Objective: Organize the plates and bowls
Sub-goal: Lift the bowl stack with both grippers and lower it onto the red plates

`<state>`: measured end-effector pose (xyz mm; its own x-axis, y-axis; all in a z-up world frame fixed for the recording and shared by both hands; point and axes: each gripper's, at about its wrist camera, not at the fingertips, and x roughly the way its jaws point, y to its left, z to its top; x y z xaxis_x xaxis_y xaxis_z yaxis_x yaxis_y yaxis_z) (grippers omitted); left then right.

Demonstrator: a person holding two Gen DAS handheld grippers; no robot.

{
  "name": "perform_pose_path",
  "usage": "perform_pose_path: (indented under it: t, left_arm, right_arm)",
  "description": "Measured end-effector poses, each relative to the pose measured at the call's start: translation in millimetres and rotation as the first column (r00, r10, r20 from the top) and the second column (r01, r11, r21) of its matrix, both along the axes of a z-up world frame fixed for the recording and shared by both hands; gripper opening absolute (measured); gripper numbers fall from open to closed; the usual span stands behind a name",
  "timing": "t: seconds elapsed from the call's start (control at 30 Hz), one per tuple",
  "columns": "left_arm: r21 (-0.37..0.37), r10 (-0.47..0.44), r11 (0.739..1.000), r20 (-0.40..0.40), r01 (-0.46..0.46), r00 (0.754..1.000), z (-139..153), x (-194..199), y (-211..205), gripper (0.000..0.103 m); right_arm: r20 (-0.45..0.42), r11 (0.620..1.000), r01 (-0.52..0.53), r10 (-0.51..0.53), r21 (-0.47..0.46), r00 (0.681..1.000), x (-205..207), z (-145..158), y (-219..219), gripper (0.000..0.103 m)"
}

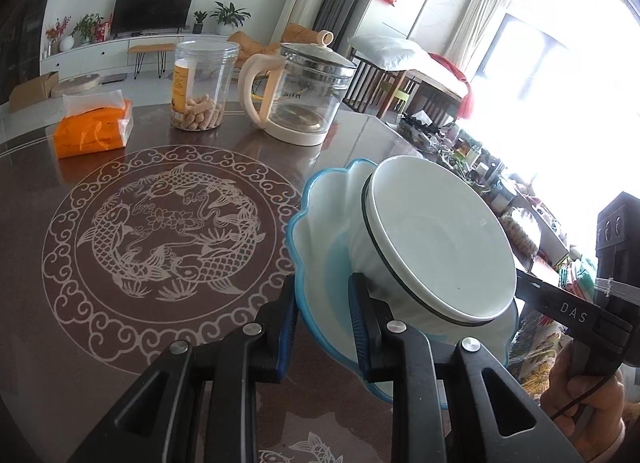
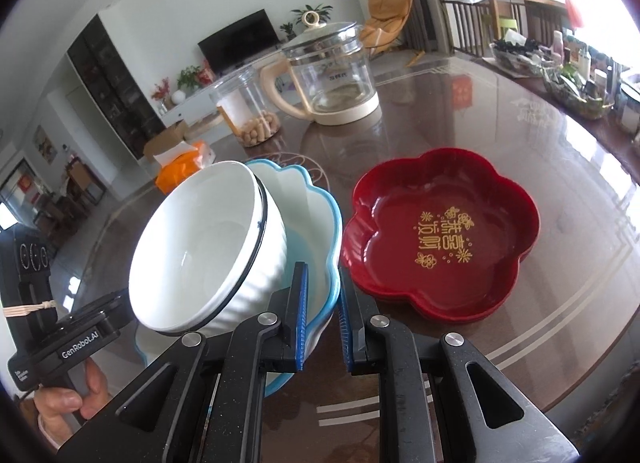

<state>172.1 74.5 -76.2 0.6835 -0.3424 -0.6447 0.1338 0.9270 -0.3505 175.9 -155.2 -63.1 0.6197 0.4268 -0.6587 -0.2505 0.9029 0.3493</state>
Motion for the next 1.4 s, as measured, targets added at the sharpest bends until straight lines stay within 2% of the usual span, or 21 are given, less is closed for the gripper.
perform_pose_path:
  t: [0.2,0.47,0.73,0.97,1.07,1.17,1.23,1.27,1.3,1.33,1.37,1.4]
  left_arm:
    - [0.011,-0.075,0.997,0.030,0.075,0.997,7.6,46.9,-45.6,0.024]
    - [0.014,-0.128,0.992,0.004,0.128,0.992,-11.9,91.7,-91.5,0.024]
    - [0.051,-0.161,0.985,-0.047,0.163,0.986,-38.9,95.5,-116.1,0.024]
    - [0.114,-0.181,0.977,-0.004,0.181,0.983,-38.1,92.4,-118.9,0.024]
    - [0.132,-0.167,0.978,0.016,0.163,0.986,-31.9,90.3,-116.6,0.025]
    - [0.115,-0.128,0.985,0.011,0.126,0.992,-25.3,92.3,-105.6,0.025]
    - [0.108,-0.096,0.990,0.003,0.095,0.995,-21.9,92.4,-96.1,0.027]
    - [0.105,-0.081,0.991,-0.002,0.081,0.997,-20.3,91.9,-91.5,0.032]
    - [0.100,-0.067,0.993,-0.006,0.068,0.998,-18.7,90.5,-86.5,0.047]
    - [0.088,-0.047,0.995,-0.003,0.047,0.999,-16.5,87.0,-80.7,0.057]
    - [0.075,-0.018,0.997,0.009,0.018,1.000,-12.9,81.6,-73.9,0.074]
    - [0.072,0.007,0.997,0.023,-0.009,1.000,-8.9,74.6,-67.9,0.081]
  right_arm:
    - [0.030,0.995,0.100,-0.099,-0.005,0.995,25.7,8.8,-42.0,0.016]
    - [0.001,0.978,0.209,-0.209,0.015,0.978,53.1,-12.6,-90.3,0.016]
    - [-0.040,0.964,0.265,-0.264,0.029,0.964,57.0,-42.2,-114.5,0.016]
    - [-0.031,0.966,0.255,-0.254,0.033,0.967,54.9,-46.5,-114.5,0.018]
    - [-0.005,0.968,0.249,-0.249,0.041,0.969,54.2,-41.9,-114.4,0.025]
    - [0.005,0.963,0.265,-0.265,0.055,0.964,56.5,-36.7,-118.5,0.032]
    - [-0.001,0.956,0.281,-0.282,0.081,0.960,57.4,-35.1,-125.3,0.043]
    - [0.002,0.954,0.287,-0.289,0.090,0.957,56.7,-33.6,-128.2,0.046]
    - [0.010,0.952,0.293,-0.295,0.092,0.955,55.3,-31.3,-130.1,0.050]
    - [0.019,0.950,0.297,-0.300,0.092,0.954,52.7,-28.5,-131.1,0.051]
    - [0.025,0.949,0.301,-0.304,0.093,0.952,49.7,-25.0,-131.9,0.051]
    - [0.030,0.947,0.306,-0.310,0.097,0.950,45.4,-21.0,-132.5,0.052]
